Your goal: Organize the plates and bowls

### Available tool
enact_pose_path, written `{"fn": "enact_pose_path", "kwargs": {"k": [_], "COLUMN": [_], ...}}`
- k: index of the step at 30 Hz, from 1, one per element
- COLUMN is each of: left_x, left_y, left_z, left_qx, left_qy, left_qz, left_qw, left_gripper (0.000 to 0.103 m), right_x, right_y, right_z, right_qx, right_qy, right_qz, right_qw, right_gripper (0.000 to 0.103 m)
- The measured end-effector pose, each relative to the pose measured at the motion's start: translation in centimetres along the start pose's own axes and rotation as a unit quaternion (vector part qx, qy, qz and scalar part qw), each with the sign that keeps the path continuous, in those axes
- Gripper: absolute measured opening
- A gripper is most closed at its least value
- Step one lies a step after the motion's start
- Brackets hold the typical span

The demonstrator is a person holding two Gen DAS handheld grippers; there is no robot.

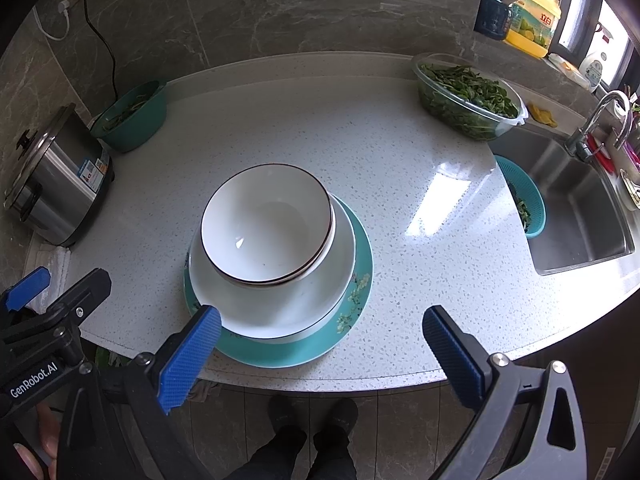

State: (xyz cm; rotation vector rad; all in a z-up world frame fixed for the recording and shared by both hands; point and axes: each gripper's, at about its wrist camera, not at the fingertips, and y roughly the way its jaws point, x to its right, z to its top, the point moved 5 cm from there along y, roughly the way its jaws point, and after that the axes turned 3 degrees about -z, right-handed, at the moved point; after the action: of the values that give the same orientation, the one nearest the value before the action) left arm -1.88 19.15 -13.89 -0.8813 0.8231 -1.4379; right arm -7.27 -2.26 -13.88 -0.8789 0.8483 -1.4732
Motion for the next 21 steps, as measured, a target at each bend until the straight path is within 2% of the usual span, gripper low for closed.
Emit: {"fn": "enact_pose_path", "kwargs": {"k": [21], "left_x": [0.15], "left_y": [-0.11], "left_z": [0.02], "left_qx": [0.009], "left_qy": [0.005], "left_qz": [-0.003], "left_qw": [0.9999], "left_gripper": [0.103], "right_x": [-0.05], "right_y": [0.42], "right_z": [0.25], "right_qx": [-0.001], "right_qy": [-0.008], "right_qz": [0.000], "right_qw": [1.000], "right_gripper": [0.103]}}
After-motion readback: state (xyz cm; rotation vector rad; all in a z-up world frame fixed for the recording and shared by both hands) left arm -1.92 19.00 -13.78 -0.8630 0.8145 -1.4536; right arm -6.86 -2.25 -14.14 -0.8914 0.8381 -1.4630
